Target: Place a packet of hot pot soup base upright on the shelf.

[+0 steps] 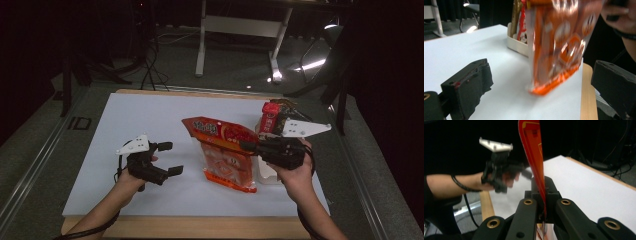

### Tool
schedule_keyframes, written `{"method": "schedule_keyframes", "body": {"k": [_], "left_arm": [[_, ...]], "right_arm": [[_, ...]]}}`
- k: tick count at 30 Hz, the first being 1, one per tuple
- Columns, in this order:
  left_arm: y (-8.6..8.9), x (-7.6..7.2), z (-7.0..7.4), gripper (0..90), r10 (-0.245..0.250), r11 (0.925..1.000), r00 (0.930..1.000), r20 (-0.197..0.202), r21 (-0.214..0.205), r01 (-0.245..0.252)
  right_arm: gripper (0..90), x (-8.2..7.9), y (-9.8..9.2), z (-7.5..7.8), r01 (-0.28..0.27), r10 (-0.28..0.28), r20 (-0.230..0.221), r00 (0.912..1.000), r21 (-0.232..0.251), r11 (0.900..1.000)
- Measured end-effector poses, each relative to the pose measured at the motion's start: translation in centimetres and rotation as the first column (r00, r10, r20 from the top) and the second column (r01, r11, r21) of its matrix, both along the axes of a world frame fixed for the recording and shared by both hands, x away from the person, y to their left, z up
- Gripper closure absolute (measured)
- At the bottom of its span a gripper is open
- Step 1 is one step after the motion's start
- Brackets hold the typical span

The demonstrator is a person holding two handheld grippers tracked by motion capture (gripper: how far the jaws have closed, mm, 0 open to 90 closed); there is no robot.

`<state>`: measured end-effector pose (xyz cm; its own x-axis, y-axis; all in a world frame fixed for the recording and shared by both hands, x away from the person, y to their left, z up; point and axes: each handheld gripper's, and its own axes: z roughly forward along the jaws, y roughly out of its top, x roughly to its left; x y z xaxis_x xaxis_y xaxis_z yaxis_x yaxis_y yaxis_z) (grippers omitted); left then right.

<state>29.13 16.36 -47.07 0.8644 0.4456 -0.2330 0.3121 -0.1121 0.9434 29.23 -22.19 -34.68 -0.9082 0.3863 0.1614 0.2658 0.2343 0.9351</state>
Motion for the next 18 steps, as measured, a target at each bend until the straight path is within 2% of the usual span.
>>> {"method": "schedule_keyframes", "body": {"k": [2,4,8,16,18], "left_arm": [[-0.1,-0.2,-0.3,2.5,-0.001,0.9999,1.0,-0.003,0.012,0.001],[-0.1,-0.5,-0.5,2.5,0.002,1.0,1.0,-0.008,0.005,-0.002],[-0.2,-1.1,-0.9,2.5,0.0,0.9999,0.9999,-0.011,0.016,0.0],[0.1,-1.7,-1.5,2.5,0.01,0.9998,0.9993,-0.035,0.018,-0.009],[0.4,-2.0,-1.8,2.5,0.019,0.9995,0.9991,-0.039,0.024,-0.018]], "right_arm": [[90.0,0.2,-0.5,0.6,0.013,-0.013,0.009,0.9999,0.011,0.9999],[90.0,0.3,-0.7,1.0,0.015,-0.015,0.012,0.9998,0.019,0.9997],[90.0,0.5,-1.7,2.6,0.037,-0.039,0.043,0.9983,0.041,0.9985],[90.0,1.3,-3.4,4.4,0.082,-0.086,0.06,0.9945,0.068,0.9944],[90.0,1.7,-4.3,5.2,0.115,-0.121,0.076,0.9898,0.072,0.9907]]}}
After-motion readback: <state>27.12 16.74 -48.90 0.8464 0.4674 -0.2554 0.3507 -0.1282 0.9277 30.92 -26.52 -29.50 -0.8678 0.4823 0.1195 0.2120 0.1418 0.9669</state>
